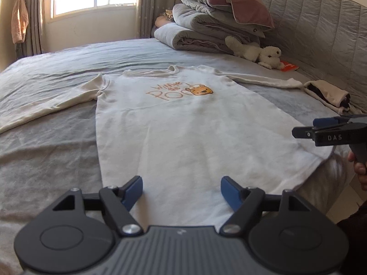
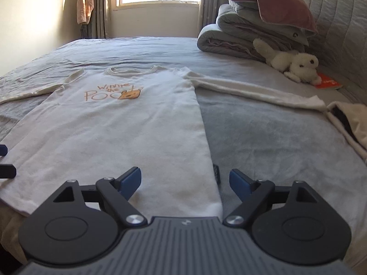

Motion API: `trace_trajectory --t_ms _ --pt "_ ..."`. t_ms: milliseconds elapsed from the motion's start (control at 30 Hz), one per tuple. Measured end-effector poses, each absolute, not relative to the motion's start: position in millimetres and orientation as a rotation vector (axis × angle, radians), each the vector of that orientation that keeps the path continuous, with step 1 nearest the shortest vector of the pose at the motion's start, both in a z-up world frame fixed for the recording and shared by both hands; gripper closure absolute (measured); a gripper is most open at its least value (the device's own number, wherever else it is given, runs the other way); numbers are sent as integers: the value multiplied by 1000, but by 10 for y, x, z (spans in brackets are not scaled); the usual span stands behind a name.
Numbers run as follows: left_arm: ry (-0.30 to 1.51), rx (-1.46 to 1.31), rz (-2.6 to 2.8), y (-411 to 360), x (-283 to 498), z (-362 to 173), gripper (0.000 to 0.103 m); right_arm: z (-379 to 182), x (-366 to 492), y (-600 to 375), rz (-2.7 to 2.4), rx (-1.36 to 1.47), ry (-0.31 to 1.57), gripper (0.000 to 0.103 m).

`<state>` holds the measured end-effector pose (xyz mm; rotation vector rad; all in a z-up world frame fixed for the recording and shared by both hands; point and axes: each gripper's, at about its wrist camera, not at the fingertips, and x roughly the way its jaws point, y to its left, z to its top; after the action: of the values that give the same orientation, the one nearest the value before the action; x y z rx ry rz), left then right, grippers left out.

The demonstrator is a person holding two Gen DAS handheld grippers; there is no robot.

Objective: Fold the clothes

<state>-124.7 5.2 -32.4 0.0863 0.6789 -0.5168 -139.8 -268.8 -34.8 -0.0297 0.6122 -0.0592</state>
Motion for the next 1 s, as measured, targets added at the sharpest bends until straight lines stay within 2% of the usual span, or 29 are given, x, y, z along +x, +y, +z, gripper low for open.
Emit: trace_trajectory --t_ms 200,567,733,1000 --pt "688 53 -481 -9 -1047 7 16 -44 -1176 -2685 -44 -10 591 12" --pt "621 14 -432 -131 -438 463 12 427 -556 -2705 -79 79 561 9" --pt "620 -41 -431 -159 -192 416 11 510 -296 -2902 -112 200 548 7" --pt "597 -143 -382 -32 198 115 11 175 123 -3411 -233 344 579 6"
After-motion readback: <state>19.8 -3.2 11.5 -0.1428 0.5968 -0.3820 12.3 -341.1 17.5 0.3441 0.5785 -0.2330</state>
